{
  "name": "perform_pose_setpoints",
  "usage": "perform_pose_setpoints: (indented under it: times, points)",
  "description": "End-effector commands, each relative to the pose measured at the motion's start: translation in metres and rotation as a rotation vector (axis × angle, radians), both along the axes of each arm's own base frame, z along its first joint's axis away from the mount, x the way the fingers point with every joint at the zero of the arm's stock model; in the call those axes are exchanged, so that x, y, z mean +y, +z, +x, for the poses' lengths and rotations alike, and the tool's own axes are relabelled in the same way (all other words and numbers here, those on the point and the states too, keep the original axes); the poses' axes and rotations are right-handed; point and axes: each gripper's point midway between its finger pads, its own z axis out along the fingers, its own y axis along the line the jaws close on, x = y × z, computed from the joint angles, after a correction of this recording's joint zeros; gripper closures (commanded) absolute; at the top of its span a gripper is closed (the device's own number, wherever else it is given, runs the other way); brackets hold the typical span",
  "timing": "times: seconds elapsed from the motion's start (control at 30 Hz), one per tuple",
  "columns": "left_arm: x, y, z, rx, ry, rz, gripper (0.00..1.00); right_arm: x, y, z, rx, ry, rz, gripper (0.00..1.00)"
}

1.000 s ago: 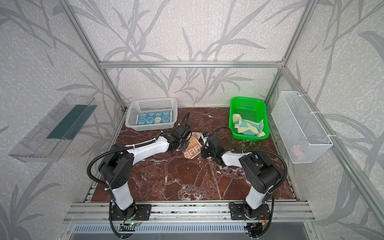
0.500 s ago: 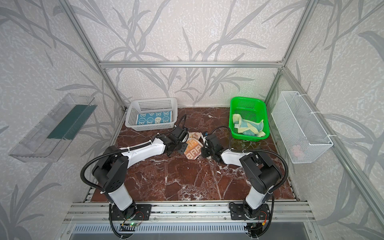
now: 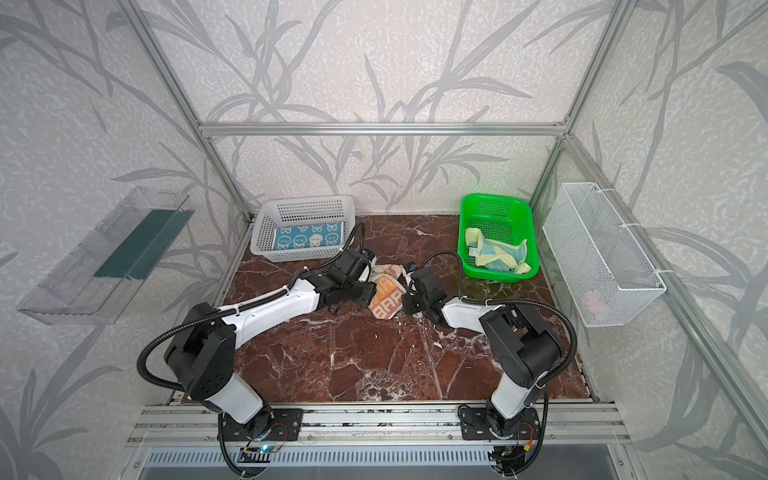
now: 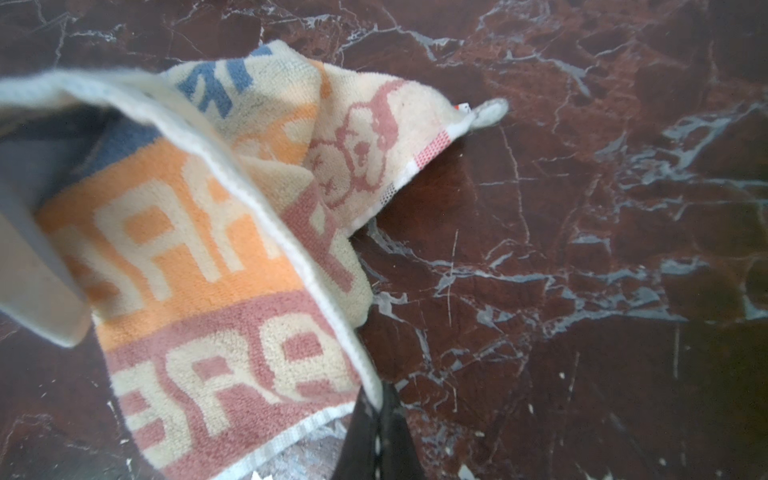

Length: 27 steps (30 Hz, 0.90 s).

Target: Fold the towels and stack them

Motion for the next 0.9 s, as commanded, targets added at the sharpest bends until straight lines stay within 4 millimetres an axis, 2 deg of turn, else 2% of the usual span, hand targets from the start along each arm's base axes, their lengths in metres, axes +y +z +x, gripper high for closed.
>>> perform_pose_setpoints:
  times: [0.0, 0.13, 0.3, 0.4, 0.57, 0.87]
  points:
    - [-0.001, -0.006, -0.01, 0.021, 0.05, -0.012, 0.46, 0.005, 0.02, 0.005, -0.049, 0.007, 0.014, 1.0]
    - [0.006, -0.013, -0.008, 0.01, 0.131, 0.041, 0.51, 0.006, 0.022, 0.004, -0.054, 0.01, 0.018, 1.0]
    - [0.009, -0.023, -0.008, 0.014, 0.231, 0.065, 0.67, 0.005, 0.024, 0.003, -0.06, 0.008, 0.019, 1.0]
    - [0.007, -0.026, -0.008, 0.011, 0.251, 0.071, 0.71, 0.004, 0.025, 0.003, -0.063, 0.009, 0.02, 1.0]
    - [0.008, -0.032, -0.004, 0.01, 0.269, 0.099, 0.69, 0.004, 0.026, 0.002, -0.066, 0.01, 0.02, 1.0]
    - [-0.002, -0.037, 0.004, 0.008, 0.268, 0.084, 0.69, 0.003, 0.024, 0.0, -0.064, 0.009, 0.022, 1.0]
